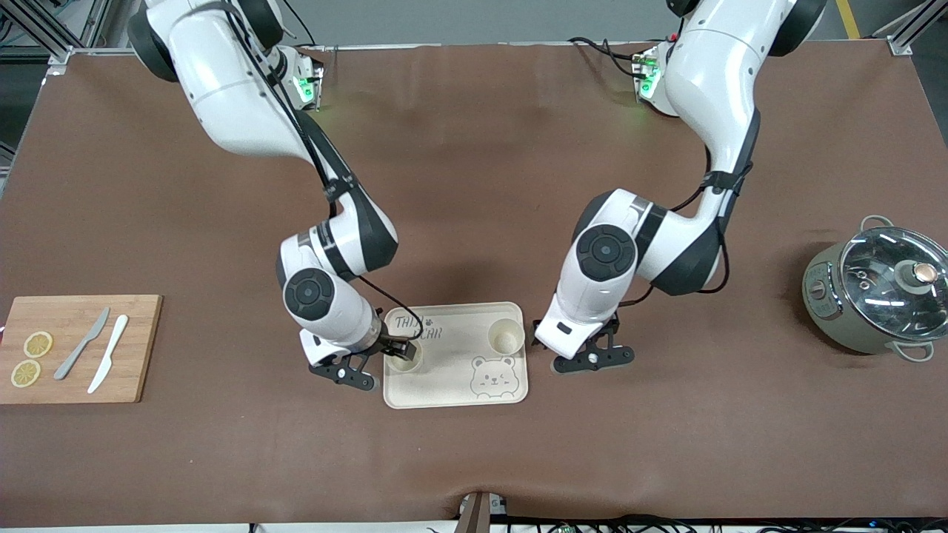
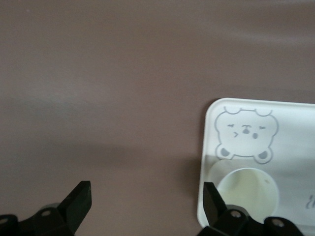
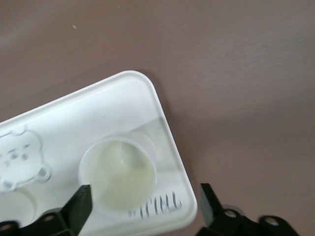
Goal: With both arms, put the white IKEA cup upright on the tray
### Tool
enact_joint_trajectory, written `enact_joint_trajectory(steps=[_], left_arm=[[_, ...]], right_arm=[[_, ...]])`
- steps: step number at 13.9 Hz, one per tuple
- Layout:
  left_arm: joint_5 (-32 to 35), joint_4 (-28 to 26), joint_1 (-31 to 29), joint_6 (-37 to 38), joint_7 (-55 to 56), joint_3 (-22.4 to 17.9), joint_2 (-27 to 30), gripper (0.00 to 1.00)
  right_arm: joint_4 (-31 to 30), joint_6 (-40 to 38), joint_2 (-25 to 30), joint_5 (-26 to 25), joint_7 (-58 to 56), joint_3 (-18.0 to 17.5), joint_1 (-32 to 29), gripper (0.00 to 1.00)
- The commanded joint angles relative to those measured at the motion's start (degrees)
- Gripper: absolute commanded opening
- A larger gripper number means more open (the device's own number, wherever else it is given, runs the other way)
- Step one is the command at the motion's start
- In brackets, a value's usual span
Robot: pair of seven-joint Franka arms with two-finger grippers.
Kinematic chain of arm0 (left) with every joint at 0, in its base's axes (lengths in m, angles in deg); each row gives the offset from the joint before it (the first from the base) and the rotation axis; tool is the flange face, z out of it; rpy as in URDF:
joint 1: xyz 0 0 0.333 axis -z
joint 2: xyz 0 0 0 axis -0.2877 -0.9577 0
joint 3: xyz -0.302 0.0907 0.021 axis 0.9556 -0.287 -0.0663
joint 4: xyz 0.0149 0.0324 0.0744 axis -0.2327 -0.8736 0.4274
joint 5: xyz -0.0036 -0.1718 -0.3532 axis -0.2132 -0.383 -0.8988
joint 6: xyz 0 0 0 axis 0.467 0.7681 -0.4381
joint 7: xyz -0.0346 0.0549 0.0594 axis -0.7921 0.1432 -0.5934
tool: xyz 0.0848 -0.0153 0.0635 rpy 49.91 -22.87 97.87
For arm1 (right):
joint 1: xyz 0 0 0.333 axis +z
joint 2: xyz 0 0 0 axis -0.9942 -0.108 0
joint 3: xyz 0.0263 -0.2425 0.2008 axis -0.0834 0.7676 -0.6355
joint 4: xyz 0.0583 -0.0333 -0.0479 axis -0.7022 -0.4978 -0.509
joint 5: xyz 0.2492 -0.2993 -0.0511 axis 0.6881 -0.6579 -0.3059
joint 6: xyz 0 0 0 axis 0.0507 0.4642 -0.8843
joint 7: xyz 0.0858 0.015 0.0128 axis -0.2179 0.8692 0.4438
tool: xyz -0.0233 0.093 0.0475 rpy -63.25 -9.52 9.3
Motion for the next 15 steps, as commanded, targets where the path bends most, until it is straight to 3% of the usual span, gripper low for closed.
enact_joint_trajectory(steps=[1,8,11,15], left_arm=[[1.13,-2.57,-2.38,6.21,-4.98,0.1,5.04,1.0],[0.17,-11.27,-8.79,8.78,-16.58,0.62,14.53,1.0],[-0.01,-17.23,-12.4,8.96,-21.16,0.71,19.89,1.0],[-2.82,-22.6,-17.84,9.05,-27.48,0.62,26.48,1.0]], right_arm=[[-2.14,-13.06,12.07,-0.01,0.0,-0.59,-2.04,1.0],[-3.28,-46.03,39.93,-0.18,-6.16,-0.24,-3.53,1.0],[-9.41,-48.36,49.09,-0.54,-17.01,0.03,-12.2,1.0],[-17.93,-43.02,51.13,-0.1,-35.49,0.64,-27.77,1.0]])
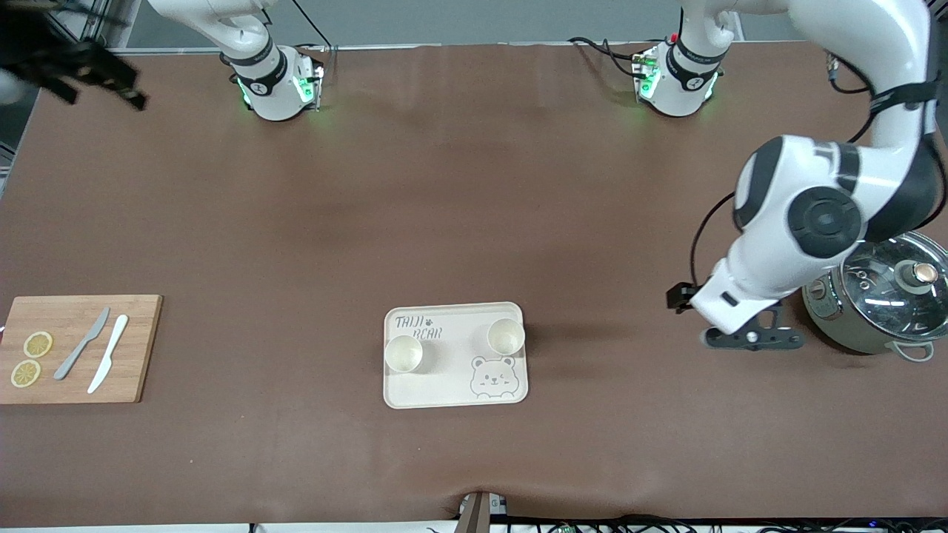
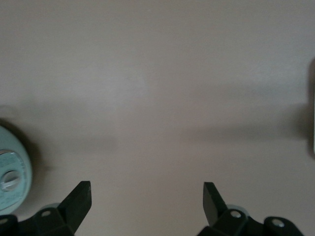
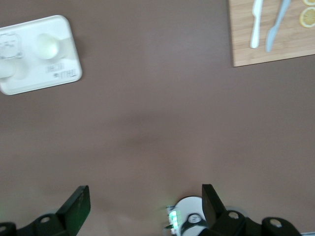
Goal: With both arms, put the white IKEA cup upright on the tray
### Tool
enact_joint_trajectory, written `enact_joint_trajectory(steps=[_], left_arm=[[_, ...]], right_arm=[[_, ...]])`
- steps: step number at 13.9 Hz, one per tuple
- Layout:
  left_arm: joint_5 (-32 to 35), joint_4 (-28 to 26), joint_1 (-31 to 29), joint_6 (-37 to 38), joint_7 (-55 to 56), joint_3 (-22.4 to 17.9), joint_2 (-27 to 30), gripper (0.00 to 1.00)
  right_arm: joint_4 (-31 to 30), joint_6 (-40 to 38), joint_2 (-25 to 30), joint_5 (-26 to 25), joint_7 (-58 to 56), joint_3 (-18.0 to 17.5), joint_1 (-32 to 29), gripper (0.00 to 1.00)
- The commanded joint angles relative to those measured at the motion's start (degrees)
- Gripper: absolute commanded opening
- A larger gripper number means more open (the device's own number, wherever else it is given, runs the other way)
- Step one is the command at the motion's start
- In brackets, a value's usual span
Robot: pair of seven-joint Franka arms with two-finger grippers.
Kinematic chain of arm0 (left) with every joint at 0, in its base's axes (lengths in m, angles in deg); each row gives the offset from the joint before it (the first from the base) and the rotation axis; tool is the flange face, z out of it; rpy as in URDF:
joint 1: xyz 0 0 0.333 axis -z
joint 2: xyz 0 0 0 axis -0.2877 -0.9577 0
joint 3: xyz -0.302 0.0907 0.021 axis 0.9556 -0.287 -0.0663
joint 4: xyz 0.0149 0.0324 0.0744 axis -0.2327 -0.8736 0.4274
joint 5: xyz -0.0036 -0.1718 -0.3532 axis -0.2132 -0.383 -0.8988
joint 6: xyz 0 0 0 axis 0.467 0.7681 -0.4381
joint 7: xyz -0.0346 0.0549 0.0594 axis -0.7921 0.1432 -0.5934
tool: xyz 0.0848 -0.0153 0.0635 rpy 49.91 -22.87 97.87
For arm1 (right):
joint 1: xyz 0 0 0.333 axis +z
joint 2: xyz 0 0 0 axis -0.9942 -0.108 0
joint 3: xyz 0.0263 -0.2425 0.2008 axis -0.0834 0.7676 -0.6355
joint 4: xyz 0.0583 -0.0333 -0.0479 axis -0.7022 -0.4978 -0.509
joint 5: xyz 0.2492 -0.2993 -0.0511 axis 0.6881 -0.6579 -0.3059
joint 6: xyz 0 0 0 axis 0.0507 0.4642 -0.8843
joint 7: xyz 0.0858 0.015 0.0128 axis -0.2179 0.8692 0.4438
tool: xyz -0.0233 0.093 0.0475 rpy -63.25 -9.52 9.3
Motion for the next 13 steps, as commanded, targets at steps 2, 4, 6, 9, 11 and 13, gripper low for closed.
enact_joint_trajectory(steps=[2,4,6,9,11,13], left_arm=[[-1.25,-7.0,-5.27,-0.1,-6.65,0.53,8.26,1.0],[-1.25,-6.92,-7.82,1.21,-9.39,0.53,9.59,1.0],[-1.6,-6.57,-9.84,2.62,-10.88,0.53,11.43,1.0],[-6.61,-2.98,-13.36,6.65,-14.4,0.53,11.44,1.0],[-6.53,1.85,-13.45,10.96,-14.06,0.18,10.92,1.0],[-6.53,5.2,-13.19,14.65,-13.53,0.09,10.91,1.0]], right_arm=[[-11.85,10.14,3.78,-0.03,-8.86,-0.64,-8.02,1.0],[-11.87,11.83,3.52,-0.21,-10.29,-0.55,-10.31,1.0],[-11.87,15.86,2.39,-2.04,-10.29,-0.72,-10.24,1.0],[-11.34,16.41,1.76,-4.25,-10.2,-0.81,-10.06,1.0],[-11.25,16.23,1.59,-4.25,-10.2,-0.81,-10.06,1.0],[-11.17,15.97,1.68,-4.25,-10.2,-0.81,-10.14,1.0]])
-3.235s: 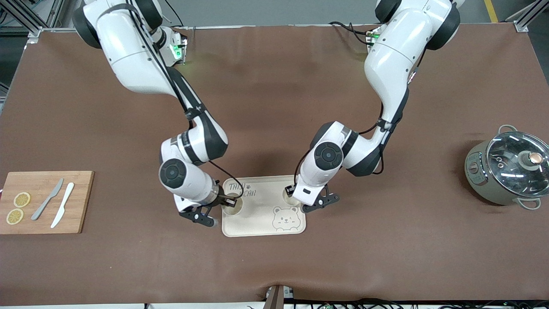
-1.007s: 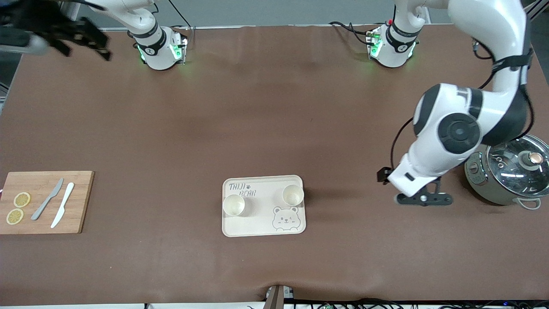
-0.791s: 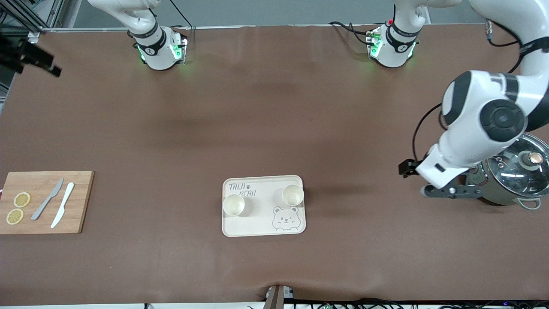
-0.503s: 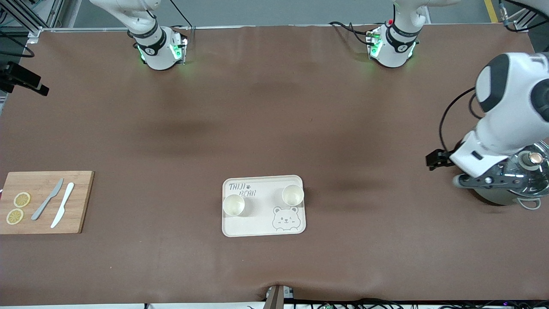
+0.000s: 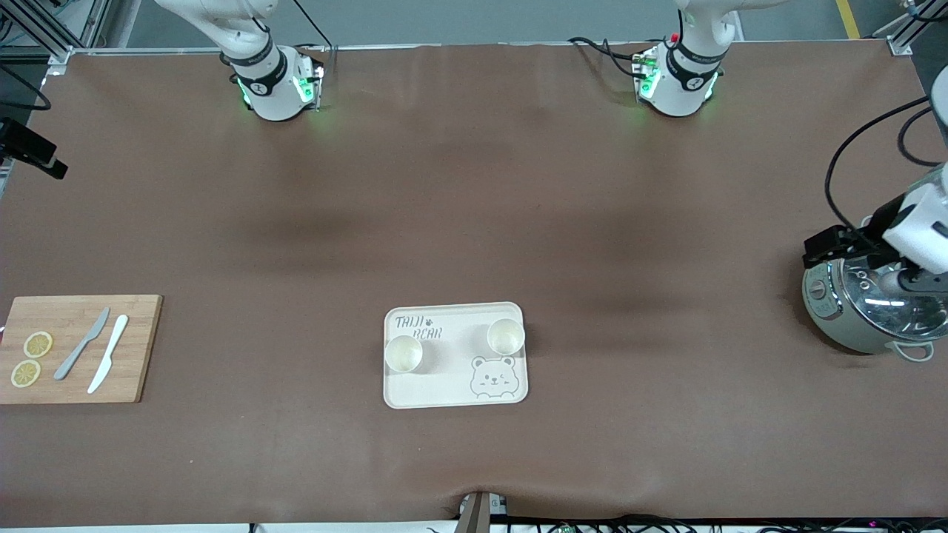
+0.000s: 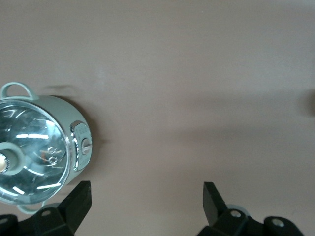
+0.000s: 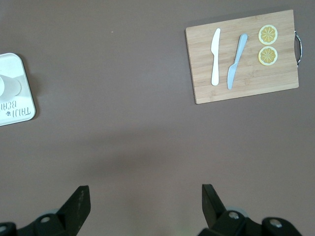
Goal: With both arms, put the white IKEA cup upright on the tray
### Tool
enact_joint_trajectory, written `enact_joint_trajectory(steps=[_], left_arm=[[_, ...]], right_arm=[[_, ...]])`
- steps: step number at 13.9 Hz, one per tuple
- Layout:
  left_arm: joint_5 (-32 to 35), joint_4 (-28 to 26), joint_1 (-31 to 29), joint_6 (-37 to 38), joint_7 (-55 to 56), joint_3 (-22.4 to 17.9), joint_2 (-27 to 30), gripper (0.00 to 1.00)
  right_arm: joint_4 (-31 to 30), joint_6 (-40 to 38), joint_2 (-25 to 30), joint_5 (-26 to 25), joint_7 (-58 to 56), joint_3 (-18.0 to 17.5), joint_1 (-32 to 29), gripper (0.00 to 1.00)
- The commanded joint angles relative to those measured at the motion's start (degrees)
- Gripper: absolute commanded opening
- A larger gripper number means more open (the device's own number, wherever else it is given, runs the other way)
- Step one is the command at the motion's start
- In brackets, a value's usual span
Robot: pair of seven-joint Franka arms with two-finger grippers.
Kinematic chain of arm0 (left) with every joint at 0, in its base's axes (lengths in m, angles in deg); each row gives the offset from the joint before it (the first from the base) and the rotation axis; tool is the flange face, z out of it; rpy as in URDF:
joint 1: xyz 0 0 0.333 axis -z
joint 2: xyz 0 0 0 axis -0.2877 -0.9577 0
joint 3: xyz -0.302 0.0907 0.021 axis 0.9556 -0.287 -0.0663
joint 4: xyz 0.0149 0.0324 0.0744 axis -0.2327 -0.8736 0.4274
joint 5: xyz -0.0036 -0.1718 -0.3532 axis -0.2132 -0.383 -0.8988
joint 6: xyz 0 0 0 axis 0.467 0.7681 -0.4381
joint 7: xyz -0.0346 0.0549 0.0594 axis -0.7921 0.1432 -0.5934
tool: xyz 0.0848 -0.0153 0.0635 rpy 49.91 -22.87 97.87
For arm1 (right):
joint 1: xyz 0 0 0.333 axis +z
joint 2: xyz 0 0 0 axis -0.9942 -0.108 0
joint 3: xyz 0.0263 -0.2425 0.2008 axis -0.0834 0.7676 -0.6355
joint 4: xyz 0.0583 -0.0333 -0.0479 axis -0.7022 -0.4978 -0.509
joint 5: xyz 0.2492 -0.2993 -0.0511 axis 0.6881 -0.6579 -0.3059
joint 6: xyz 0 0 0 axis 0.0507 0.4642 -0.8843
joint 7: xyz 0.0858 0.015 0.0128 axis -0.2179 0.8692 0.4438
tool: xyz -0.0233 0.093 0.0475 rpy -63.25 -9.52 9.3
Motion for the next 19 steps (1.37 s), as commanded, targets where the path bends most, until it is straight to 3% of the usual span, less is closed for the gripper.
enact_joint_trajectory(steps=[1,4,19], left_arm=[[-0.86,5.5,0.18,5.63,0.04,0.1,-0.24,1.0],[-0.42,8.33,0.44,8.8,0.13,0.01,-0.15,1.0],[-0.86,8.51,0.35,9.6,2.68,0.71,0.64,1.0]], right_arm=[[-0.08,0.09,0.94,-0.99,-0.52,-0.78,-1.13,1.0],[0.46,0.26,0.94,-0.9,-0.52,-0.69,-1.31,1.0],[1.25,0.09,-0.11,-0.46,-0.43,-0.87,-0.52,1.0]])
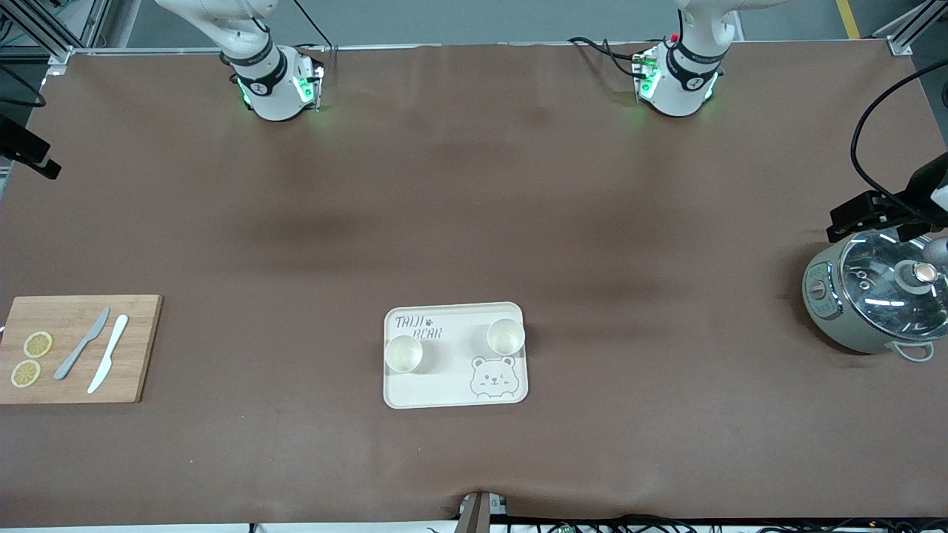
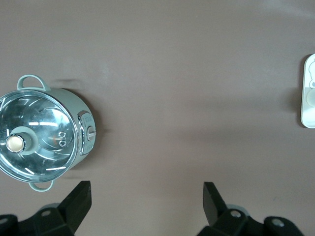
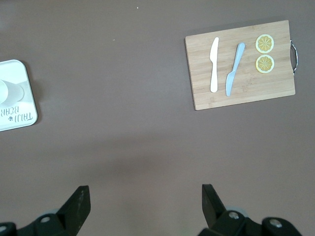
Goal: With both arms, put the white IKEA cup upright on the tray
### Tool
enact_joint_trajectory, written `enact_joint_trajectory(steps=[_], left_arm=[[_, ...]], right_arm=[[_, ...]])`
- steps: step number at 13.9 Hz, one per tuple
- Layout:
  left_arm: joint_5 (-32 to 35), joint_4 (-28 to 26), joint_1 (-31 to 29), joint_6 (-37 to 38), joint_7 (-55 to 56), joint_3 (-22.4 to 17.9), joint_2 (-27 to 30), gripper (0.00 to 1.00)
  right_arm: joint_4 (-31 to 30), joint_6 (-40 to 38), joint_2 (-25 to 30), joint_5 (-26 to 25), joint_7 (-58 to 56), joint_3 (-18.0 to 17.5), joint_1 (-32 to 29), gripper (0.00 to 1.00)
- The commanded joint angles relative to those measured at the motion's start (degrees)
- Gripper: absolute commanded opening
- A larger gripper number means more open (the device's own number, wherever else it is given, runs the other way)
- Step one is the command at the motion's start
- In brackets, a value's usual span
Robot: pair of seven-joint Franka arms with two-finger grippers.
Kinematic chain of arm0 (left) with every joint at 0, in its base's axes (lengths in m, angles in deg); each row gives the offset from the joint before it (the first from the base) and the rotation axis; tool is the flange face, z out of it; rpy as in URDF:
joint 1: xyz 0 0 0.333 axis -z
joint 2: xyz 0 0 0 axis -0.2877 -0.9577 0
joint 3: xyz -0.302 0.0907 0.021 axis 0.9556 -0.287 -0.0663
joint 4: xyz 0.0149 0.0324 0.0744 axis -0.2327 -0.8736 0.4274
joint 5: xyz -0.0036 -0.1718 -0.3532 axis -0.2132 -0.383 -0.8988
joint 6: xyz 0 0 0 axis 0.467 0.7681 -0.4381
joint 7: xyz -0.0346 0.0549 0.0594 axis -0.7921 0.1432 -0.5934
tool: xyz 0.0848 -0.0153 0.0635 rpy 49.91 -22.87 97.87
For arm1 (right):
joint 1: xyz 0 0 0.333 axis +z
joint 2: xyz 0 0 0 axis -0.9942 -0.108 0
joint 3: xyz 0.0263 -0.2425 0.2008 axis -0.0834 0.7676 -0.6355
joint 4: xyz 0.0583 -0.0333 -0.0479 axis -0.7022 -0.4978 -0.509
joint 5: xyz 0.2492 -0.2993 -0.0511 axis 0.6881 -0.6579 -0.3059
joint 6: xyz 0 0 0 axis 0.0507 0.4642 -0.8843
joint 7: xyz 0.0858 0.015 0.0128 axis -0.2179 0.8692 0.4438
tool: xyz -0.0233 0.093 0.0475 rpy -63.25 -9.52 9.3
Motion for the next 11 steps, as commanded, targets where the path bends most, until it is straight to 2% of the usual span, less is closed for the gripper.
enact_joint_trajectory(steps=[1,11], left_arm=[[-0.85,0.64,0.03,1.31,0.61,0.09,0.64,1.0],[-0.85,0.64,0.03,1.31,0.0,0.09,0.64,1.0]], right_arm=[[0.26,-0.59,-0.24,-0.27,-0.43,-0.39,-0.34,1.0],[0.35,-0.42,-0.77,-0.1,-0.43,-0.48,-0.08,1.0]])
